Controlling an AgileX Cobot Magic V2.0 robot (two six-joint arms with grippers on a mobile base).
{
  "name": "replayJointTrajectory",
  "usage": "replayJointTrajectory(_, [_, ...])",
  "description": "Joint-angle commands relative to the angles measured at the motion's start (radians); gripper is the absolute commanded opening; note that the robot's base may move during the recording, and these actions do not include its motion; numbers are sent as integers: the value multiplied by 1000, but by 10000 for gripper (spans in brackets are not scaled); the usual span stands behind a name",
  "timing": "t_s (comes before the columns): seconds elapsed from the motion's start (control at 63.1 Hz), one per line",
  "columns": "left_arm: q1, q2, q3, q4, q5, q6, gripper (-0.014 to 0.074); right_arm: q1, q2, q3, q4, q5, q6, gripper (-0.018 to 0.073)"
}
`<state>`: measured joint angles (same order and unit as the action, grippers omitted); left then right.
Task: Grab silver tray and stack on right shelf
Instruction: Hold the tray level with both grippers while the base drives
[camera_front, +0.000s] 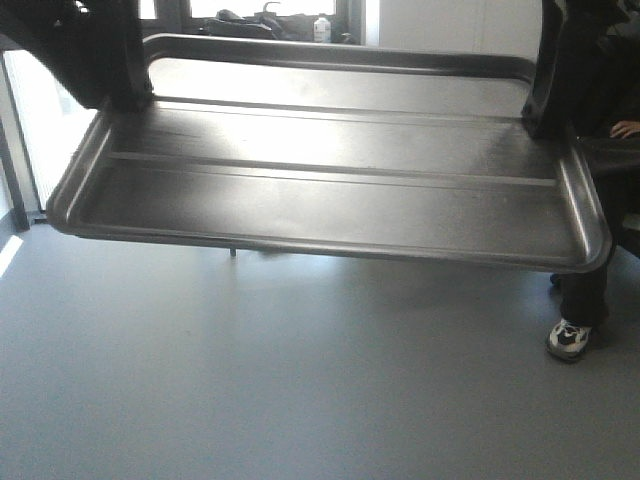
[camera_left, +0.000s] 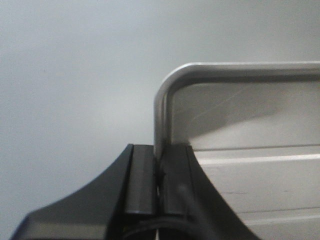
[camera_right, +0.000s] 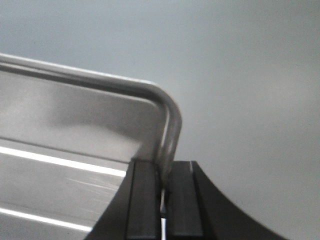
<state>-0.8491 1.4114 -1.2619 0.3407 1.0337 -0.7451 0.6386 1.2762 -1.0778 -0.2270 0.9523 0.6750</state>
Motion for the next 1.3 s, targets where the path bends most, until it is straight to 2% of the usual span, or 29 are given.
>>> replayJointTrajectory(0.0, [-4, -27, -38, 35, -48, 4, -93, 0, -26, -32, -22, -32, -28, 57])
replayJointTrajectory(1.284, [-4, -27, -38, 35, -48, 4, -93, 0, -26, -32, -22, -31, -28, 57])
